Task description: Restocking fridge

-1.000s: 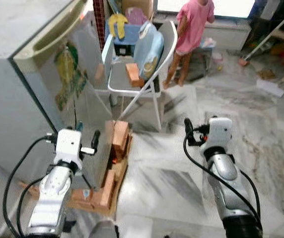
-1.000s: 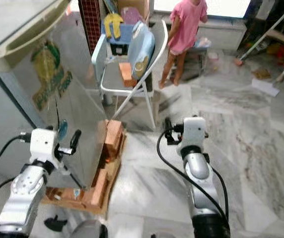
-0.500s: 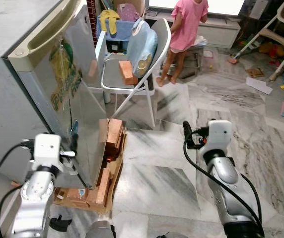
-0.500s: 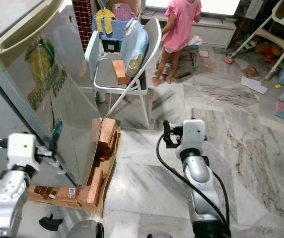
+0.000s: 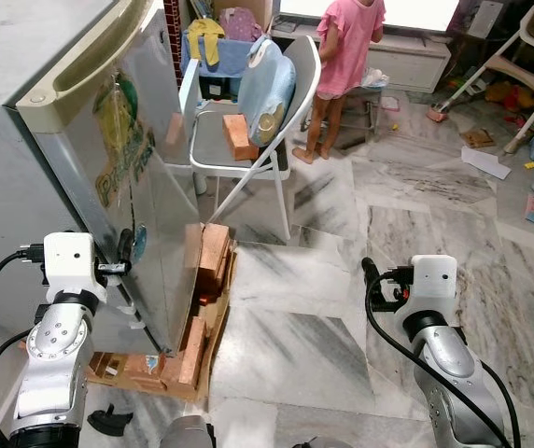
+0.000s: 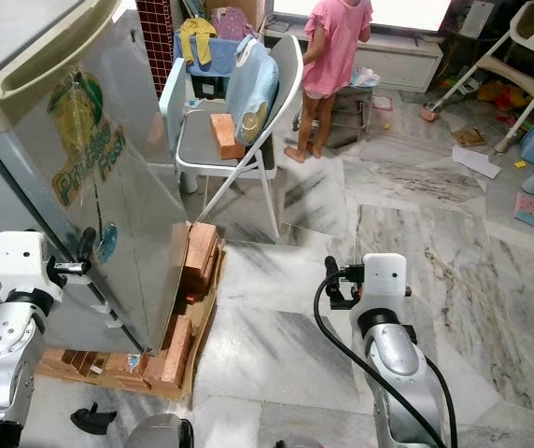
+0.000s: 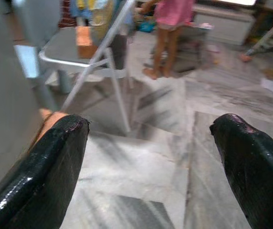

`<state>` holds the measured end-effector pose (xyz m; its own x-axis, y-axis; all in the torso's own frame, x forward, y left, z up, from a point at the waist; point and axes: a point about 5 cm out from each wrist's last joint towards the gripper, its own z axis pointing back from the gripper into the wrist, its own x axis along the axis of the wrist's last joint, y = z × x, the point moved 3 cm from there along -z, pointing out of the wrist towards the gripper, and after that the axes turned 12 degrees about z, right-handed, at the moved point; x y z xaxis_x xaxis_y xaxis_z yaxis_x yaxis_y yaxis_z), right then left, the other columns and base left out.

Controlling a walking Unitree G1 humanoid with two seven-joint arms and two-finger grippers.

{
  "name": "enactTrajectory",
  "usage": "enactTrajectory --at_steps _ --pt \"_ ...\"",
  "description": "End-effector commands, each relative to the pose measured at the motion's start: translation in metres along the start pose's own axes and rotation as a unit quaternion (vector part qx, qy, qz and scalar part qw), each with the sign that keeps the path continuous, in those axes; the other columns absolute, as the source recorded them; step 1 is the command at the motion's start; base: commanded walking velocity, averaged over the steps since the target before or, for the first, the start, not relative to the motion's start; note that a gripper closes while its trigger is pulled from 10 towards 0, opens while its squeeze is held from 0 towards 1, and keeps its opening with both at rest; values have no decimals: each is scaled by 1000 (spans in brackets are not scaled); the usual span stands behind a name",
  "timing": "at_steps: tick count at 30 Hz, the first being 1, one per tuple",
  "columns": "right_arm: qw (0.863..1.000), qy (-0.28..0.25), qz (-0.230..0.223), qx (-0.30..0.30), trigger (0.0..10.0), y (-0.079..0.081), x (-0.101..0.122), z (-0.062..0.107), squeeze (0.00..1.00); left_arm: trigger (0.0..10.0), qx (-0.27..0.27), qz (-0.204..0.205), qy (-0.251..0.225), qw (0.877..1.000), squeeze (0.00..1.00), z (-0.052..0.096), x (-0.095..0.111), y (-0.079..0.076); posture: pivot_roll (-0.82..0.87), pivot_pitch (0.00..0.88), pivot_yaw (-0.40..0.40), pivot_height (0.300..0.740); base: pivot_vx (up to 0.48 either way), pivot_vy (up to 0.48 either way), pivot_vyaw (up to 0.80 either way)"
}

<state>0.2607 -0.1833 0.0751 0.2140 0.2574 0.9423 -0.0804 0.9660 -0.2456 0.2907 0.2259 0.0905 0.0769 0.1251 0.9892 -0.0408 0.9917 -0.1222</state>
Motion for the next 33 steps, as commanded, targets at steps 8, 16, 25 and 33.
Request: enactTrajectory --at_steps 8,16,25,33 --pt "999 43 5 22 10000 -8 -17 25 0 10000 -107 4 6 994 0 -2 0 -44 105 0 -60 740 0 0 0" --pt "999 44 3 26 10000 -6 -20 25 0 10000 -214 13 39 976 0 -4 -6 -92 110 0 -60 740 0 0 0" --pt "999 35 -1 20 10000 -6 -18 25 0 10000 -347 37 76 934 0 21 -8 -150 108 0 -56 740 0 0 0" --pt "999 28 -1 19 10000 -5 -17 22 0 10000 -283 20 83 955 0 12 -13 -113 124 0 -60 740 0 -209 0"
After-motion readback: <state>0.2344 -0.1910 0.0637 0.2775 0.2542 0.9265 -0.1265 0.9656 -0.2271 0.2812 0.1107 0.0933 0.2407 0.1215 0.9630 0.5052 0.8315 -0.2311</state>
